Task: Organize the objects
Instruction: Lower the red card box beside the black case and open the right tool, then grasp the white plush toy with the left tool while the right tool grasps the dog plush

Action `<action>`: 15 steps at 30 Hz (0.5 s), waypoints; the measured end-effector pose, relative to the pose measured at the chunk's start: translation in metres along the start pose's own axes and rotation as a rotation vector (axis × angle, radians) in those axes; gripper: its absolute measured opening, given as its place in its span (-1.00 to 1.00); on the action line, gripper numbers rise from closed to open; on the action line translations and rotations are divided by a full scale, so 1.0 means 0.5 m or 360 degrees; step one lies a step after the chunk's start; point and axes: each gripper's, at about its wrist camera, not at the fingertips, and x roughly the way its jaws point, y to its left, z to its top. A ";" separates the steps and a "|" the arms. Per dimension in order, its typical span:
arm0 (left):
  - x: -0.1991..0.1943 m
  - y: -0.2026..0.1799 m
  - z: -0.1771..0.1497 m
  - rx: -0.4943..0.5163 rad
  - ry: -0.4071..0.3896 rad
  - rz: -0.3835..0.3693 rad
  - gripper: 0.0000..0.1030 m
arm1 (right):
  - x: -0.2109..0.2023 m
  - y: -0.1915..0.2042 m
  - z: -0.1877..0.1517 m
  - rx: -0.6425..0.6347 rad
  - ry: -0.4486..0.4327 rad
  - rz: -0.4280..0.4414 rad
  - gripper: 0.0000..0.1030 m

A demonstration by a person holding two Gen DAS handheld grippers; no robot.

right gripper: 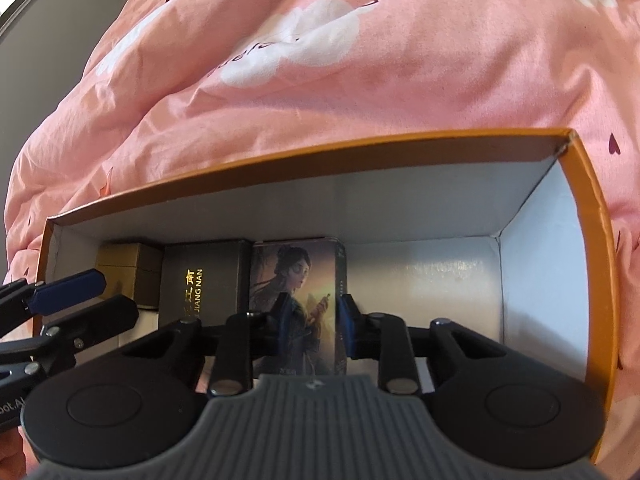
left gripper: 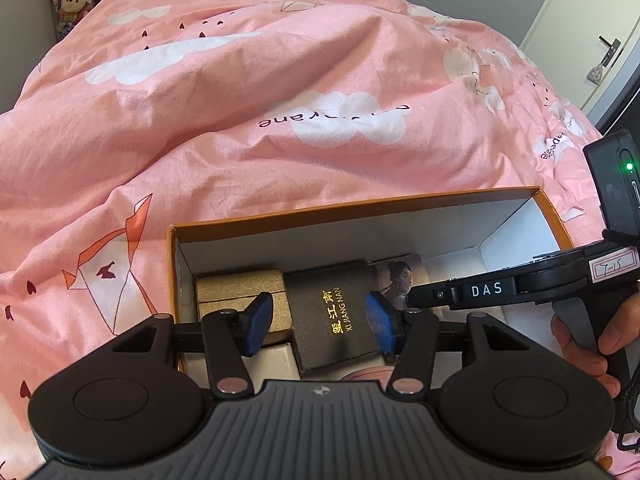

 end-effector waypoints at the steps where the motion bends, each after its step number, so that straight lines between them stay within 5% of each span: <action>1: -0.001 0.000 0.000 -0.0002 0.0000 -0.0002 0.19 | 0.000 -0.001 0.000 0.0003 0.0000 0.0001 -0.44; 8: -0.046 -0.028 -0.011 0.0019 -0.0038 -0.0016 0.19 | -0.048 0.012 -0.017 -0.0066 -0.0063 0.0002 -0.43; 15: -0.153 -0.095 -0.063 0.0024 -0.0142 -0.0119 0.19 | -0.184 0.034 -0.110 -0.0265 -0.0236 0.0071 -0.43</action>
